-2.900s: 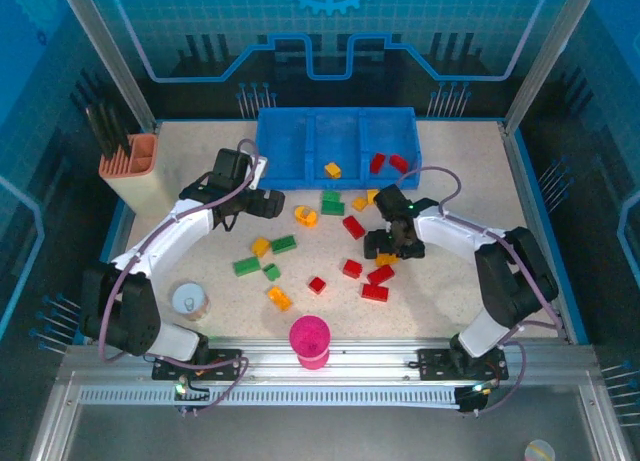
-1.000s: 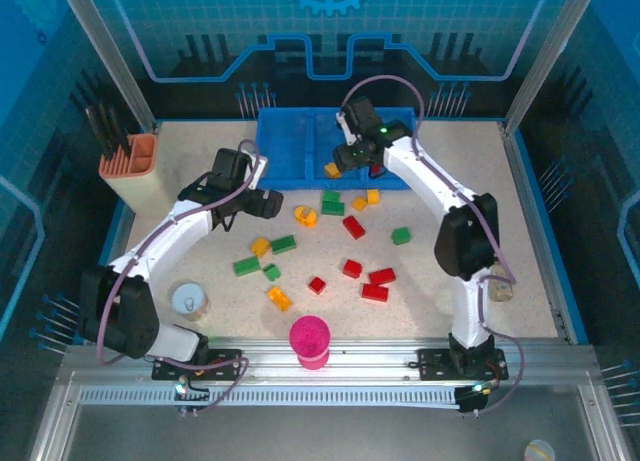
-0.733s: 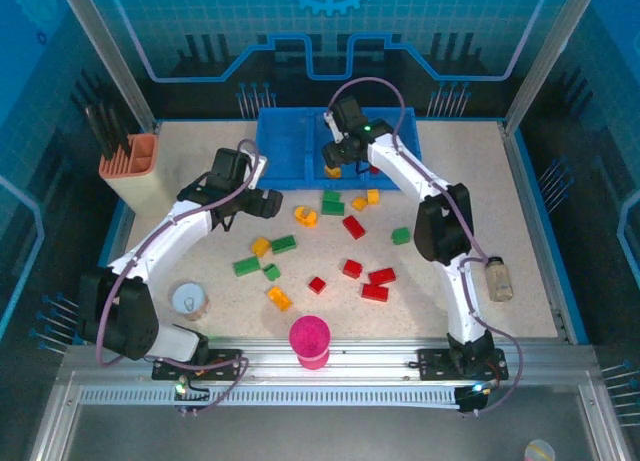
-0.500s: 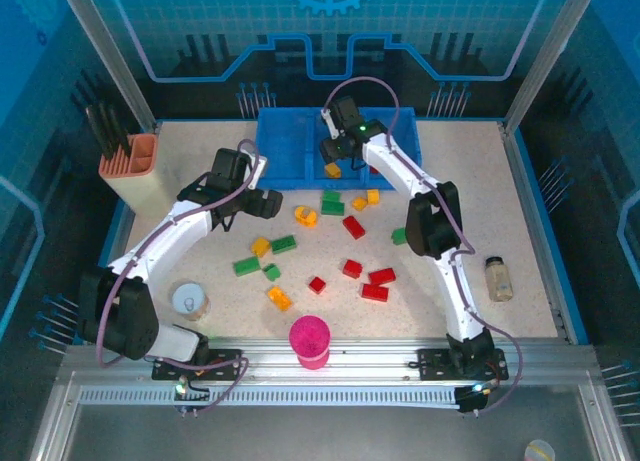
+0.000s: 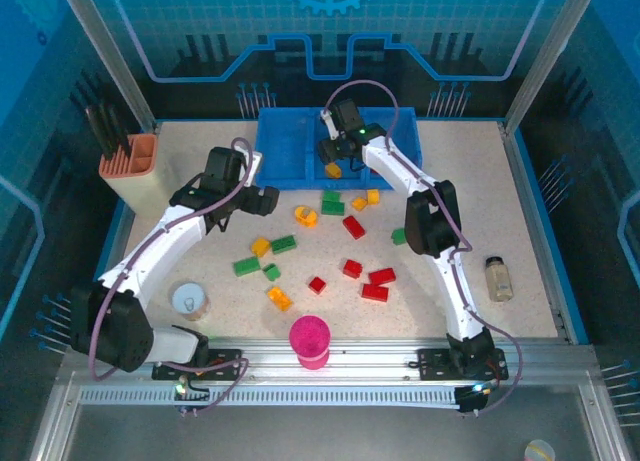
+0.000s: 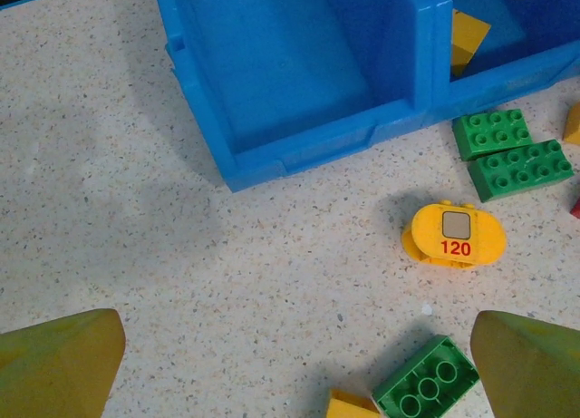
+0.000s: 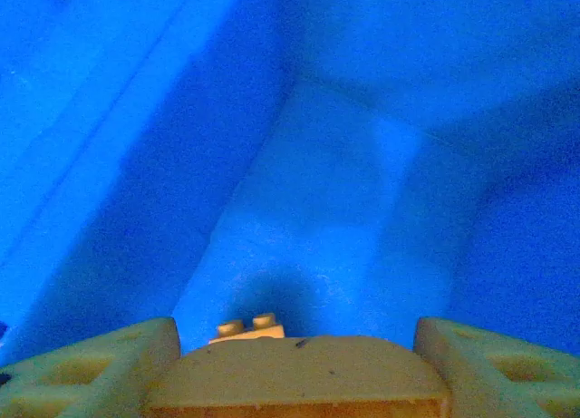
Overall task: Sort the legos into containers by color
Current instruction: Place the lego in the container, then pick up the lego from the center of the table.
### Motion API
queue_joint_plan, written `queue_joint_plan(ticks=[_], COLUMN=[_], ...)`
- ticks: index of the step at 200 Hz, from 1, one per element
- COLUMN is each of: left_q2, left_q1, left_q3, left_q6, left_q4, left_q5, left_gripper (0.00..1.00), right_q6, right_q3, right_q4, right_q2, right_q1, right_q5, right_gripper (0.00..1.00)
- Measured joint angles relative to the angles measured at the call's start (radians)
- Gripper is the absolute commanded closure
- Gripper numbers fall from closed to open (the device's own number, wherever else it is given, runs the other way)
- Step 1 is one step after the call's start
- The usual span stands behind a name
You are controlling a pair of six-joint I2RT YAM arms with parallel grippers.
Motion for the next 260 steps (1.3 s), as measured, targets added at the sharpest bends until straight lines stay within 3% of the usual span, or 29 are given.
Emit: queue_joint_plan(ticks=[93,167,209,260], left_q2=[-0.043,-0.051,-0.051,-0.051], left_q1=[0.0,0.0,0.0,0.0], left_q3=[0.0,-0.001,-0.001,-0.001], left_q6=[0.0,0.0,0.0,0.0], left_q4=[0.0,0.0,-0.001,0.0], left_q5=[0.0,-0.008,-0.008,-0.011], left_gripper=[0.01,0.01,0.01,0.01], right_q6=[-0.023,-0.008,0.009,0.027], right_q3=[-0.138,-0.634,-0.796,-0.856], right_q4=[-0.009,-0.014,-0.016,0.005], right_q2=[-0.178,-0.544,-0.558,-0.519], right_q1=[0.001,0.028,0.055,0.067], right_q5=[-0.029,-0.058,-0.082,-0.077], right_gripper=[0.27,0.29,0.27,0.27])
